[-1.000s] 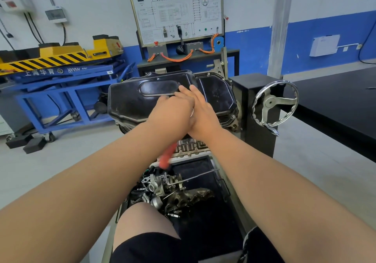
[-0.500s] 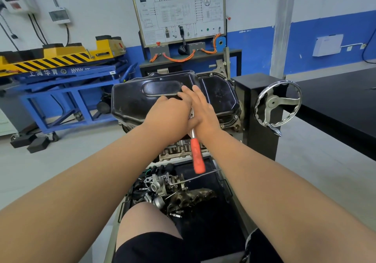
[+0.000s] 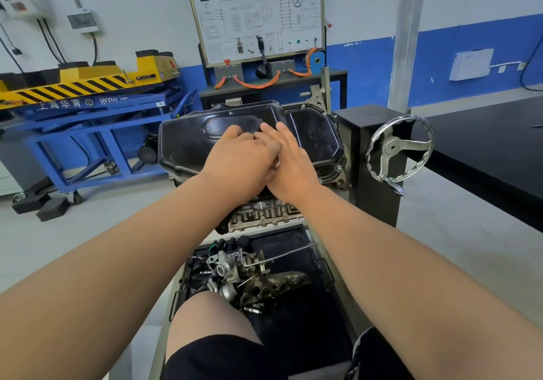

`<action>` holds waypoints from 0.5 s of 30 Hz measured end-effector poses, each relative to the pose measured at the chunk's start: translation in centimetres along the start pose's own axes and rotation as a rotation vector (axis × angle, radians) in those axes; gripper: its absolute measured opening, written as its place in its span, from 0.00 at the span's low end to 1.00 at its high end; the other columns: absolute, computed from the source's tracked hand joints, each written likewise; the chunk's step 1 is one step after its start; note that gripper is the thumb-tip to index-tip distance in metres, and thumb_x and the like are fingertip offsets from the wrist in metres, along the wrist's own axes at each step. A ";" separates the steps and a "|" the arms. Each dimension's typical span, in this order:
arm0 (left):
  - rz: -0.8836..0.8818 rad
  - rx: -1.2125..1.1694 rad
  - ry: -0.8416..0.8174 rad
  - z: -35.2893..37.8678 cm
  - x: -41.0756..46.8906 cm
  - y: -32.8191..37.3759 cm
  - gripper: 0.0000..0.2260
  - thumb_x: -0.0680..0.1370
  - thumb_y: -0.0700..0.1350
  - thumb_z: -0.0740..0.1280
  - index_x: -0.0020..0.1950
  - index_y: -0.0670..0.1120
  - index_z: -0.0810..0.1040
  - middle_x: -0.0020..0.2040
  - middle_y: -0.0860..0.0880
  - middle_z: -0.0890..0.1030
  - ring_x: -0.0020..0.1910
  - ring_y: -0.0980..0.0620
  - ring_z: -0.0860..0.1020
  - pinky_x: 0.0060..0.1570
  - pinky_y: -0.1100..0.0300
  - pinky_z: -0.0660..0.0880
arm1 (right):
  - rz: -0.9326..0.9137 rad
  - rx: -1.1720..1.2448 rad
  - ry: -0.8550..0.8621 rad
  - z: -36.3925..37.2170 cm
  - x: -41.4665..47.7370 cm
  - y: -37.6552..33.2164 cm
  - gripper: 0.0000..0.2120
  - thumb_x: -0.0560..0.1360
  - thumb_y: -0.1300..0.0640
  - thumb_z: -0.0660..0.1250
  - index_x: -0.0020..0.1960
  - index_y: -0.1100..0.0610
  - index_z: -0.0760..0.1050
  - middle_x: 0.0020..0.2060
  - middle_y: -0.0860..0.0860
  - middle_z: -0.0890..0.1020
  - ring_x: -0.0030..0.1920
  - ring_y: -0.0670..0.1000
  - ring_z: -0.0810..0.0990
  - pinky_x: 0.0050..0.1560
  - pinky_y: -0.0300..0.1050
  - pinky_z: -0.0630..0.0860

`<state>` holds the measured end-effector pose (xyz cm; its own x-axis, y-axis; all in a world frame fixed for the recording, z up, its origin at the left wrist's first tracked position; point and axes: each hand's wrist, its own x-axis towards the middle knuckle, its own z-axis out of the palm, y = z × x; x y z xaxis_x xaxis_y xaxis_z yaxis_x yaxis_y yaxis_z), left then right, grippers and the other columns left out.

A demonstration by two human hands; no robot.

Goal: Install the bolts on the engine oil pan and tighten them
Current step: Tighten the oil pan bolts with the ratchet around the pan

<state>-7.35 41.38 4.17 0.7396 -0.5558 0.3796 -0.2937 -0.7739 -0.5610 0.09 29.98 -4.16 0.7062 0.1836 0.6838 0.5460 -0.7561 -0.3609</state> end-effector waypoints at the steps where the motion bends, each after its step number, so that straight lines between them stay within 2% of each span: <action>1: -0.025 0.009 -0.025 0.1 0.0 0.4 0.21 0.80 0.55 0.57 0.67 0.42 0.66 0.51 0.48 0.81 0.52 0.46 0.78 0.60 0.52 0.63 | -0.001 -0.017 -0.011 0.1 0.0 0.0 0.32 0.75 0.55 0.65 0.76 0.49 0.57 0.76 0.44 0.54 0.76 0.45 0.44 0.68 0.57 0.59; 3: -0.072 0.009 -0.027 0.4 0.0 1.2 0.26 0.81 0.56 0.53 0.70 0.37 0.61 0.47 0.46 0.83 0.48 0.45 0.80 0.61 0.51 0.64 | -0.002 -0.080 -0.030 0.3 0.1 0.0 0.35 0.74 0.51 0.67 0.76 0.48 0.55 0.77 0.44 0.52 0.76 0.46 0.42 0.69 0.56 0.59; 5: -0.104 0.001 -0.008 0.8 0.3 1.6 0.25 0.81 0.54 0.54 0.71 0.36 0.60 0.49 0.46 0.83 0.50 0.45 0.80 0.62 0.51 0.65 | 0.003 -0.125 -0.032 0.4 0.2 0.1 0.35 0.74 0.50 0.67 0.76 0.48 0.54 0.77 0.43 0.52 0.76 0.46 0.42 0.68 0.55 0.61; 9: -0.077 -0.029 -0.017 0.5 0.4 1.0 0.18 0.79 0.47 0.62 0.67 0.44 0.65 0.57 0.46 0.79 0.60 0.45 0.74 0.61 0.52 0.63 | -0.009 -0.075 0.007 0.2 0.2 0.2 0.30 0.75 0.52 0.65 0.75 0.47 0.57 0.76 0.43 0.55 0.76 0.45 0.45 0.66 0.58 0.63; 11: -0.047 -0.024 -0.011 0.2 0.2 0.6 0.17 0.78 0.44 0.64 0.65 0.46 0.66 0.60 0.48 0.77 0.61 0.46 0.71 0.61 0.52 0.63 | 0.008 -0.045 0.021 0.3 0.2 0.2 0.29 0.76 0.51 0.64 0.75 0.47 0.58 0.76 0.42 0.56 0.76 0.44 0.45 0.67 0.58 0.62; 15: -0.008 0.026 0.004 -0.1 0.1 0.8 0.15 0.76 0.43 0.65 0.63 0.48 0.70 0.61 0.49 0.76 0.62 0.47 0.69 0.59 0.53 0.63 | 0.003 -0.120 -0.029 0.3 0.3 0.1 0.32 0.76 0.49 0.61 0.77 0.48 0.53 0.76 0.42 0.52 0.76 0.44 0.42 0.69 0.57 0.60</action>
<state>-7.62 40.64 3.83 0.7392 -0.5510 0.3873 -0.2718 -0.7702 -0.5770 0.49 30.16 -4.23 0.7212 0.1980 0.6638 0.4874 -0.8260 -0.2831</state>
